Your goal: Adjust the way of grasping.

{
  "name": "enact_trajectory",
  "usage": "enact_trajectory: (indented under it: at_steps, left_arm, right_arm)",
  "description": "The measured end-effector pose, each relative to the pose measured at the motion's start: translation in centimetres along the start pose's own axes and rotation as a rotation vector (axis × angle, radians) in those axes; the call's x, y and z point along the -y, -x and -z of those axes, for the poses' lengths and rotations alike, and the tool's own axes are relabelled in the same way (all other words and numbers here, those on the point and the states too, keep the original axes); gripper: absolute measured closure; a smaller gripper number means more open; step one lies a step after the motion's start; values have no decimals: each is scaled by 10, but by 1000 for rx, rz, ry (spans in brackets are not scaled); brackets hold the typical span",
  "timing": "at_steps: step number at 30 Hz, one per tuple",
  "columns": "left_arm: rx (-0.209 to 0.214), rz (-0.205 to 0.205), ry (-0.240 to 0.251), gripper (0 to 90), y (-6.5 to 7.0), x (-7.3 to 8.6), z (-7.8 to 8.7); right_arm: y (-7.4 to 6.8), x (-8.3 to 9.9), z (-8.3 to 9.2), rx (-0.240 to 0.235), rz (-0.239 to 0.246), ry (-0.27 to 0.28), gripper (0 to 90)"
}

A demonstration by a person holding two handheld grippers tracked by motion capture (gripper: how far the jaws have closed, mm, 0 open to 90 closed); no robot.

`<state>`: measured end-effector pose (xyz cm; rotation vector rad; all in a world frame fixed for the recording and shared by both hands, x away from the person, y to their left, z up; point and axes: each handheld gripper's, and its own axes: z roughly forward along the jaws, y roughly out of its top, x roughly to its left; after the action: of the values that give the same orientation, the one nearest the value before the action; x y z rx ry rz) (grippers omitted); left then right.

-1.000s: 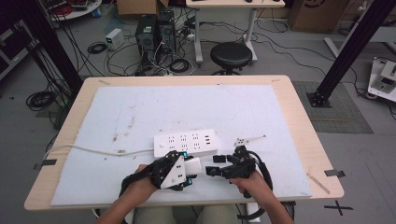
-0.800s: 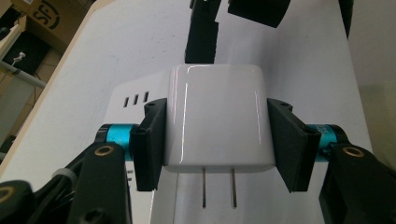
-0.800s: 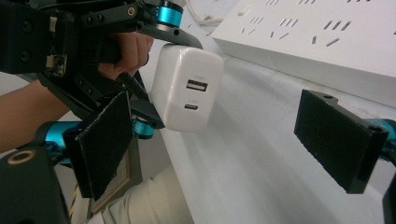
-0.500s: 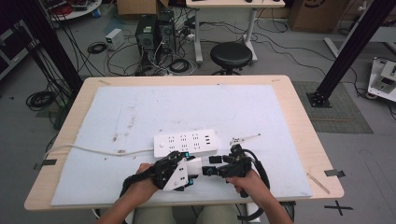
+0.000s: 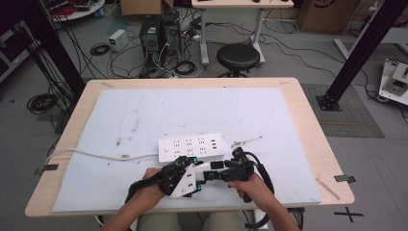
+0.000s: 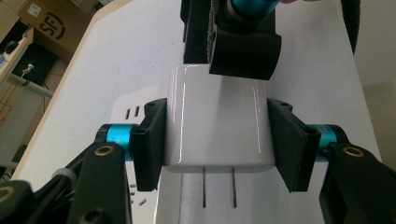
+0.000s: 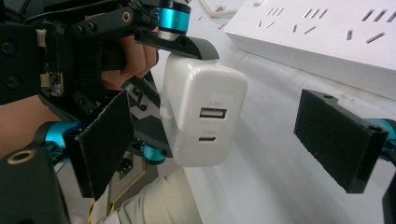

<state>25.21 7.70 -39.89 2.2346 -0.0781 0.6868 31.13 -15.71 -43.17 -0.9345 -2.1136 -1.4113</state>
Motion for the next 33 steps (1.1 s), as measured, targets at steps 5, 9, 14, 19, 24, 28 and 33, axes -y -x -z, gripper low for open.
enact_trajectory:
  at_steps: [5, 9, 14, 19, 24, 28, 33]
  left_arm:
    - [-3, -4, 1, 425, -1, 0, 0]
    - [-2, -6, 0, 425, 0, -1, -1]
    - [-2, -11, 4, 425, 0, -3, -2]
    - [-5, -5, 9, 425, 0, -3, -1]
    - [-12, -13, 9, 425, -1, -3, -1]
    - [-15, -15, 9, 425, 0, -2, -2]
    - [-18, -7, 11, 425, 0, -2, -2]
  right_arm:
    - [2, -1, -2, -9, -6, 1, 191]
    - [2, -2, -3, -16, -9, 1, 191]
    - [3, -2, -5, -37, -16, -8, 250]
    - [5, -3, -6, -59, -26, -9, 353]
    - [6, -4, -6, -85, -36, -15, 468]
    - [7, -4, -7, -110, -45, -22, 529]
    - [8, -4, -5, -127, -64, -38, 610]
